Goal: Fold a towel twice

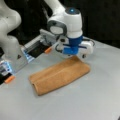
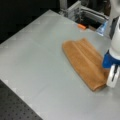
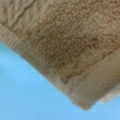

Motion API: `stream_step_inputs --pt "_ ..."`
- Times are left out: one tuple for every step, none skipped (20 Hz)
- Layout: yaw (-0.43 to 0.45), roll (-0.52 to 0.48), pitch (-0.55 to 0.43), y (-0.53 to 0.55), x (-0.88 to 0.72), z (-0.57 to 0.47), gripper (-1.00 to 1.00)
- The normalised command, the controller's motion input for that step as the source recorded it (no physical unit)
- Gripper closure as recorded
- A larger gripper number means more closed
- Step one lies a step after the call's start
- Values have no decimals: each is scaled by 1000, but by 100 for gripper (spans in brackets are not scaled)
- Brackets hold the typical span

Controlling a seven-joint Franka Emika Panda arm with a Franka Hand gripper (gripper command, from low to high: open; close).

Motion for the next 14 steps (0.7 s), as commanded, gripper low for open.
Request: stream_step_inputs --pt "-84 -45 329 37 114 340 -100" --pt "-81 -37 316 35 138 304 -100" --pt "-77 -28 298 38 148 270 -100" --pt "3 -100 335 20 194 274 -100" --pt "61 -120 323 -15 269 285 -100" --pt "76 -119 308 -35 314 285 -100" --pt "162 -158 219 -75 399 284 -100" --pt "232 -170 94 -131 510 287 -100" --pt "251 -168 56 -155 554 268 -100" --pt "445 -187 -2 -182 597 261 -100" --pt "480 -190 2 -179 584 240 -100" --pt "461 -184 20 -154 543 213 -100" --pt "539 -120 140 -132 538 202 -100" --pt "568 -119 121 -121 579 196 -100"
